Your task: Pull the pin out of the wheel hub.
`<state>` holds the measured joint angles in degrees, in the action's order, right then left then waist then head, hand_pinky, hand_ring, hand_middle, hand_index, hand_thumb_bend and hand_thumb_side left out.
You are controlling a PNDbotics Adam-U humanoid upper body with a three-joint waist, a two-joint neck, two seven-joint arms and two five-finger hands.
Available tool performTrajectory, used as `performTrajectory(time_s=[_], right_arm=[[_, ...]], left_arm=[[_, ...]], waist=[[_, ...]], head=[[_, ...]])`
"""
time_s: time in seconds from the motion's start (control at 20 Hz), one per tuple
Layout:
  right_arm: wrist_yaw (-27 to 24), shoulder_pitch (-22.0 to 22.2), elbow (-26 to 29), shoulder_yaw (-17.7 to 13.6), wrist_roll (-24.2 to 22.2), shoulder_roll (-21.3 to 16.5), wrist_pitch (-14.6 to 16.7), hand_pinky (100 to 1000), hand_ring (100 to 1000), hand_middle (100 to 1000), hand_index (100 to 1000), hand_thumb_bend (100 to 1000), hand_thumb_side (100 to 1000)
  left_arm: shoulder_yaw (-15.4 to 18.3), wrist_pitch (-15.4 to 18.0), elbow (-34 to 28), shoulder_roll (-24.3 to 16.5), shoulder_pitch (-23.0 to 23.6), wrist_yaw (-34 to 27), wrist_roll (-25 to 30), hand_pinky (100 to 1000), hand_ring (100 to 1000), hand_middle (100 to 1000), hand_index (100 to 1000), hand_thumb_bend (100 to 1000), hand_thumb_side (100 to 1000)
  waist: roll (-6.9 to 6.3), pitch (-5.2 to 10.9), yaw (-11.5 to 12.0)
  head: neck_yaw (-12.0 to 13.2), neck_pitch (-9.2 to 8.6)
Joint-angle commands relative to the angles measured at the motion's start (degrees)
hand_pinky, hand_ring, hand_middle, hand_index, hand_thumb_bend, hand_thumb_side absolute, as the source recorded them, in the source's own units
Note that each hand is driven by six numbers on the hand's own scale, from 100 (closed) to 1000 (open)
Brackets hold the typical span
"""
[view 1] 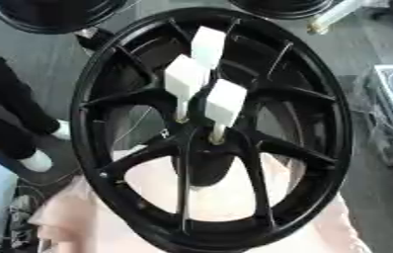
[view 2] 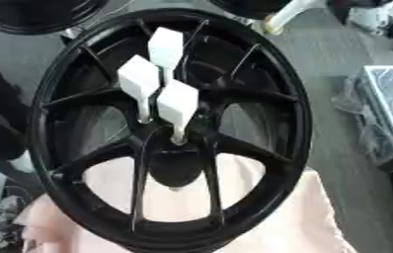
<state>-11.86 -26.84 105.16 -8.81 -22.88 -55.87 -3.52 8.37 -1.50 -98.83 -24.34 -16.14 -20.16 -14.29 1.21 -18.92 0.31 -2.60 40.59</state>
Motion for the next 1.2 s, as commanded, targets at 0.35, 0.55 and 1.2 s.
performTrajectory(time_s=[0.35, 0.55, 1.2], right_arm=[[4.9, 12.4, -12.2, -15.5, 9.2, 1.7, 0.9, 680, 443, 477, 697, 123, 108], [8.7, 18.7, -13.8, -20.7, 13.0, 6.2, 3.0, 845, 667, 743, 936, 301, 100], [15.9, 23.5, -9.7, -21.7, 20.7, 12.6, 1.9, 887, 676, 743, 942, 175, 227]], left_arm=[[2.3, 0.8, -1.5, -2.5, 0.3, 0.5, -1.9, 716, 864, 791, 706, 100, 677], [2.1, 0.8, -1.6, -2.4, -0.1, 0.4, -1.9, 716, 864, 792, 706, 100, 677], [1.5, 0.6, -1.4, -2.0, -0.4, 0.2, -1.3, 715, 864, 792, 705, 100, 677]], waist=[[-0.79, 0.33, -2.0], [-0.93, 0.15, -1.4], [-1.06, 0.62, -0.4]], head=[[3.3, -1.65], [3.0, -2.12], [1.9, -1.73]])
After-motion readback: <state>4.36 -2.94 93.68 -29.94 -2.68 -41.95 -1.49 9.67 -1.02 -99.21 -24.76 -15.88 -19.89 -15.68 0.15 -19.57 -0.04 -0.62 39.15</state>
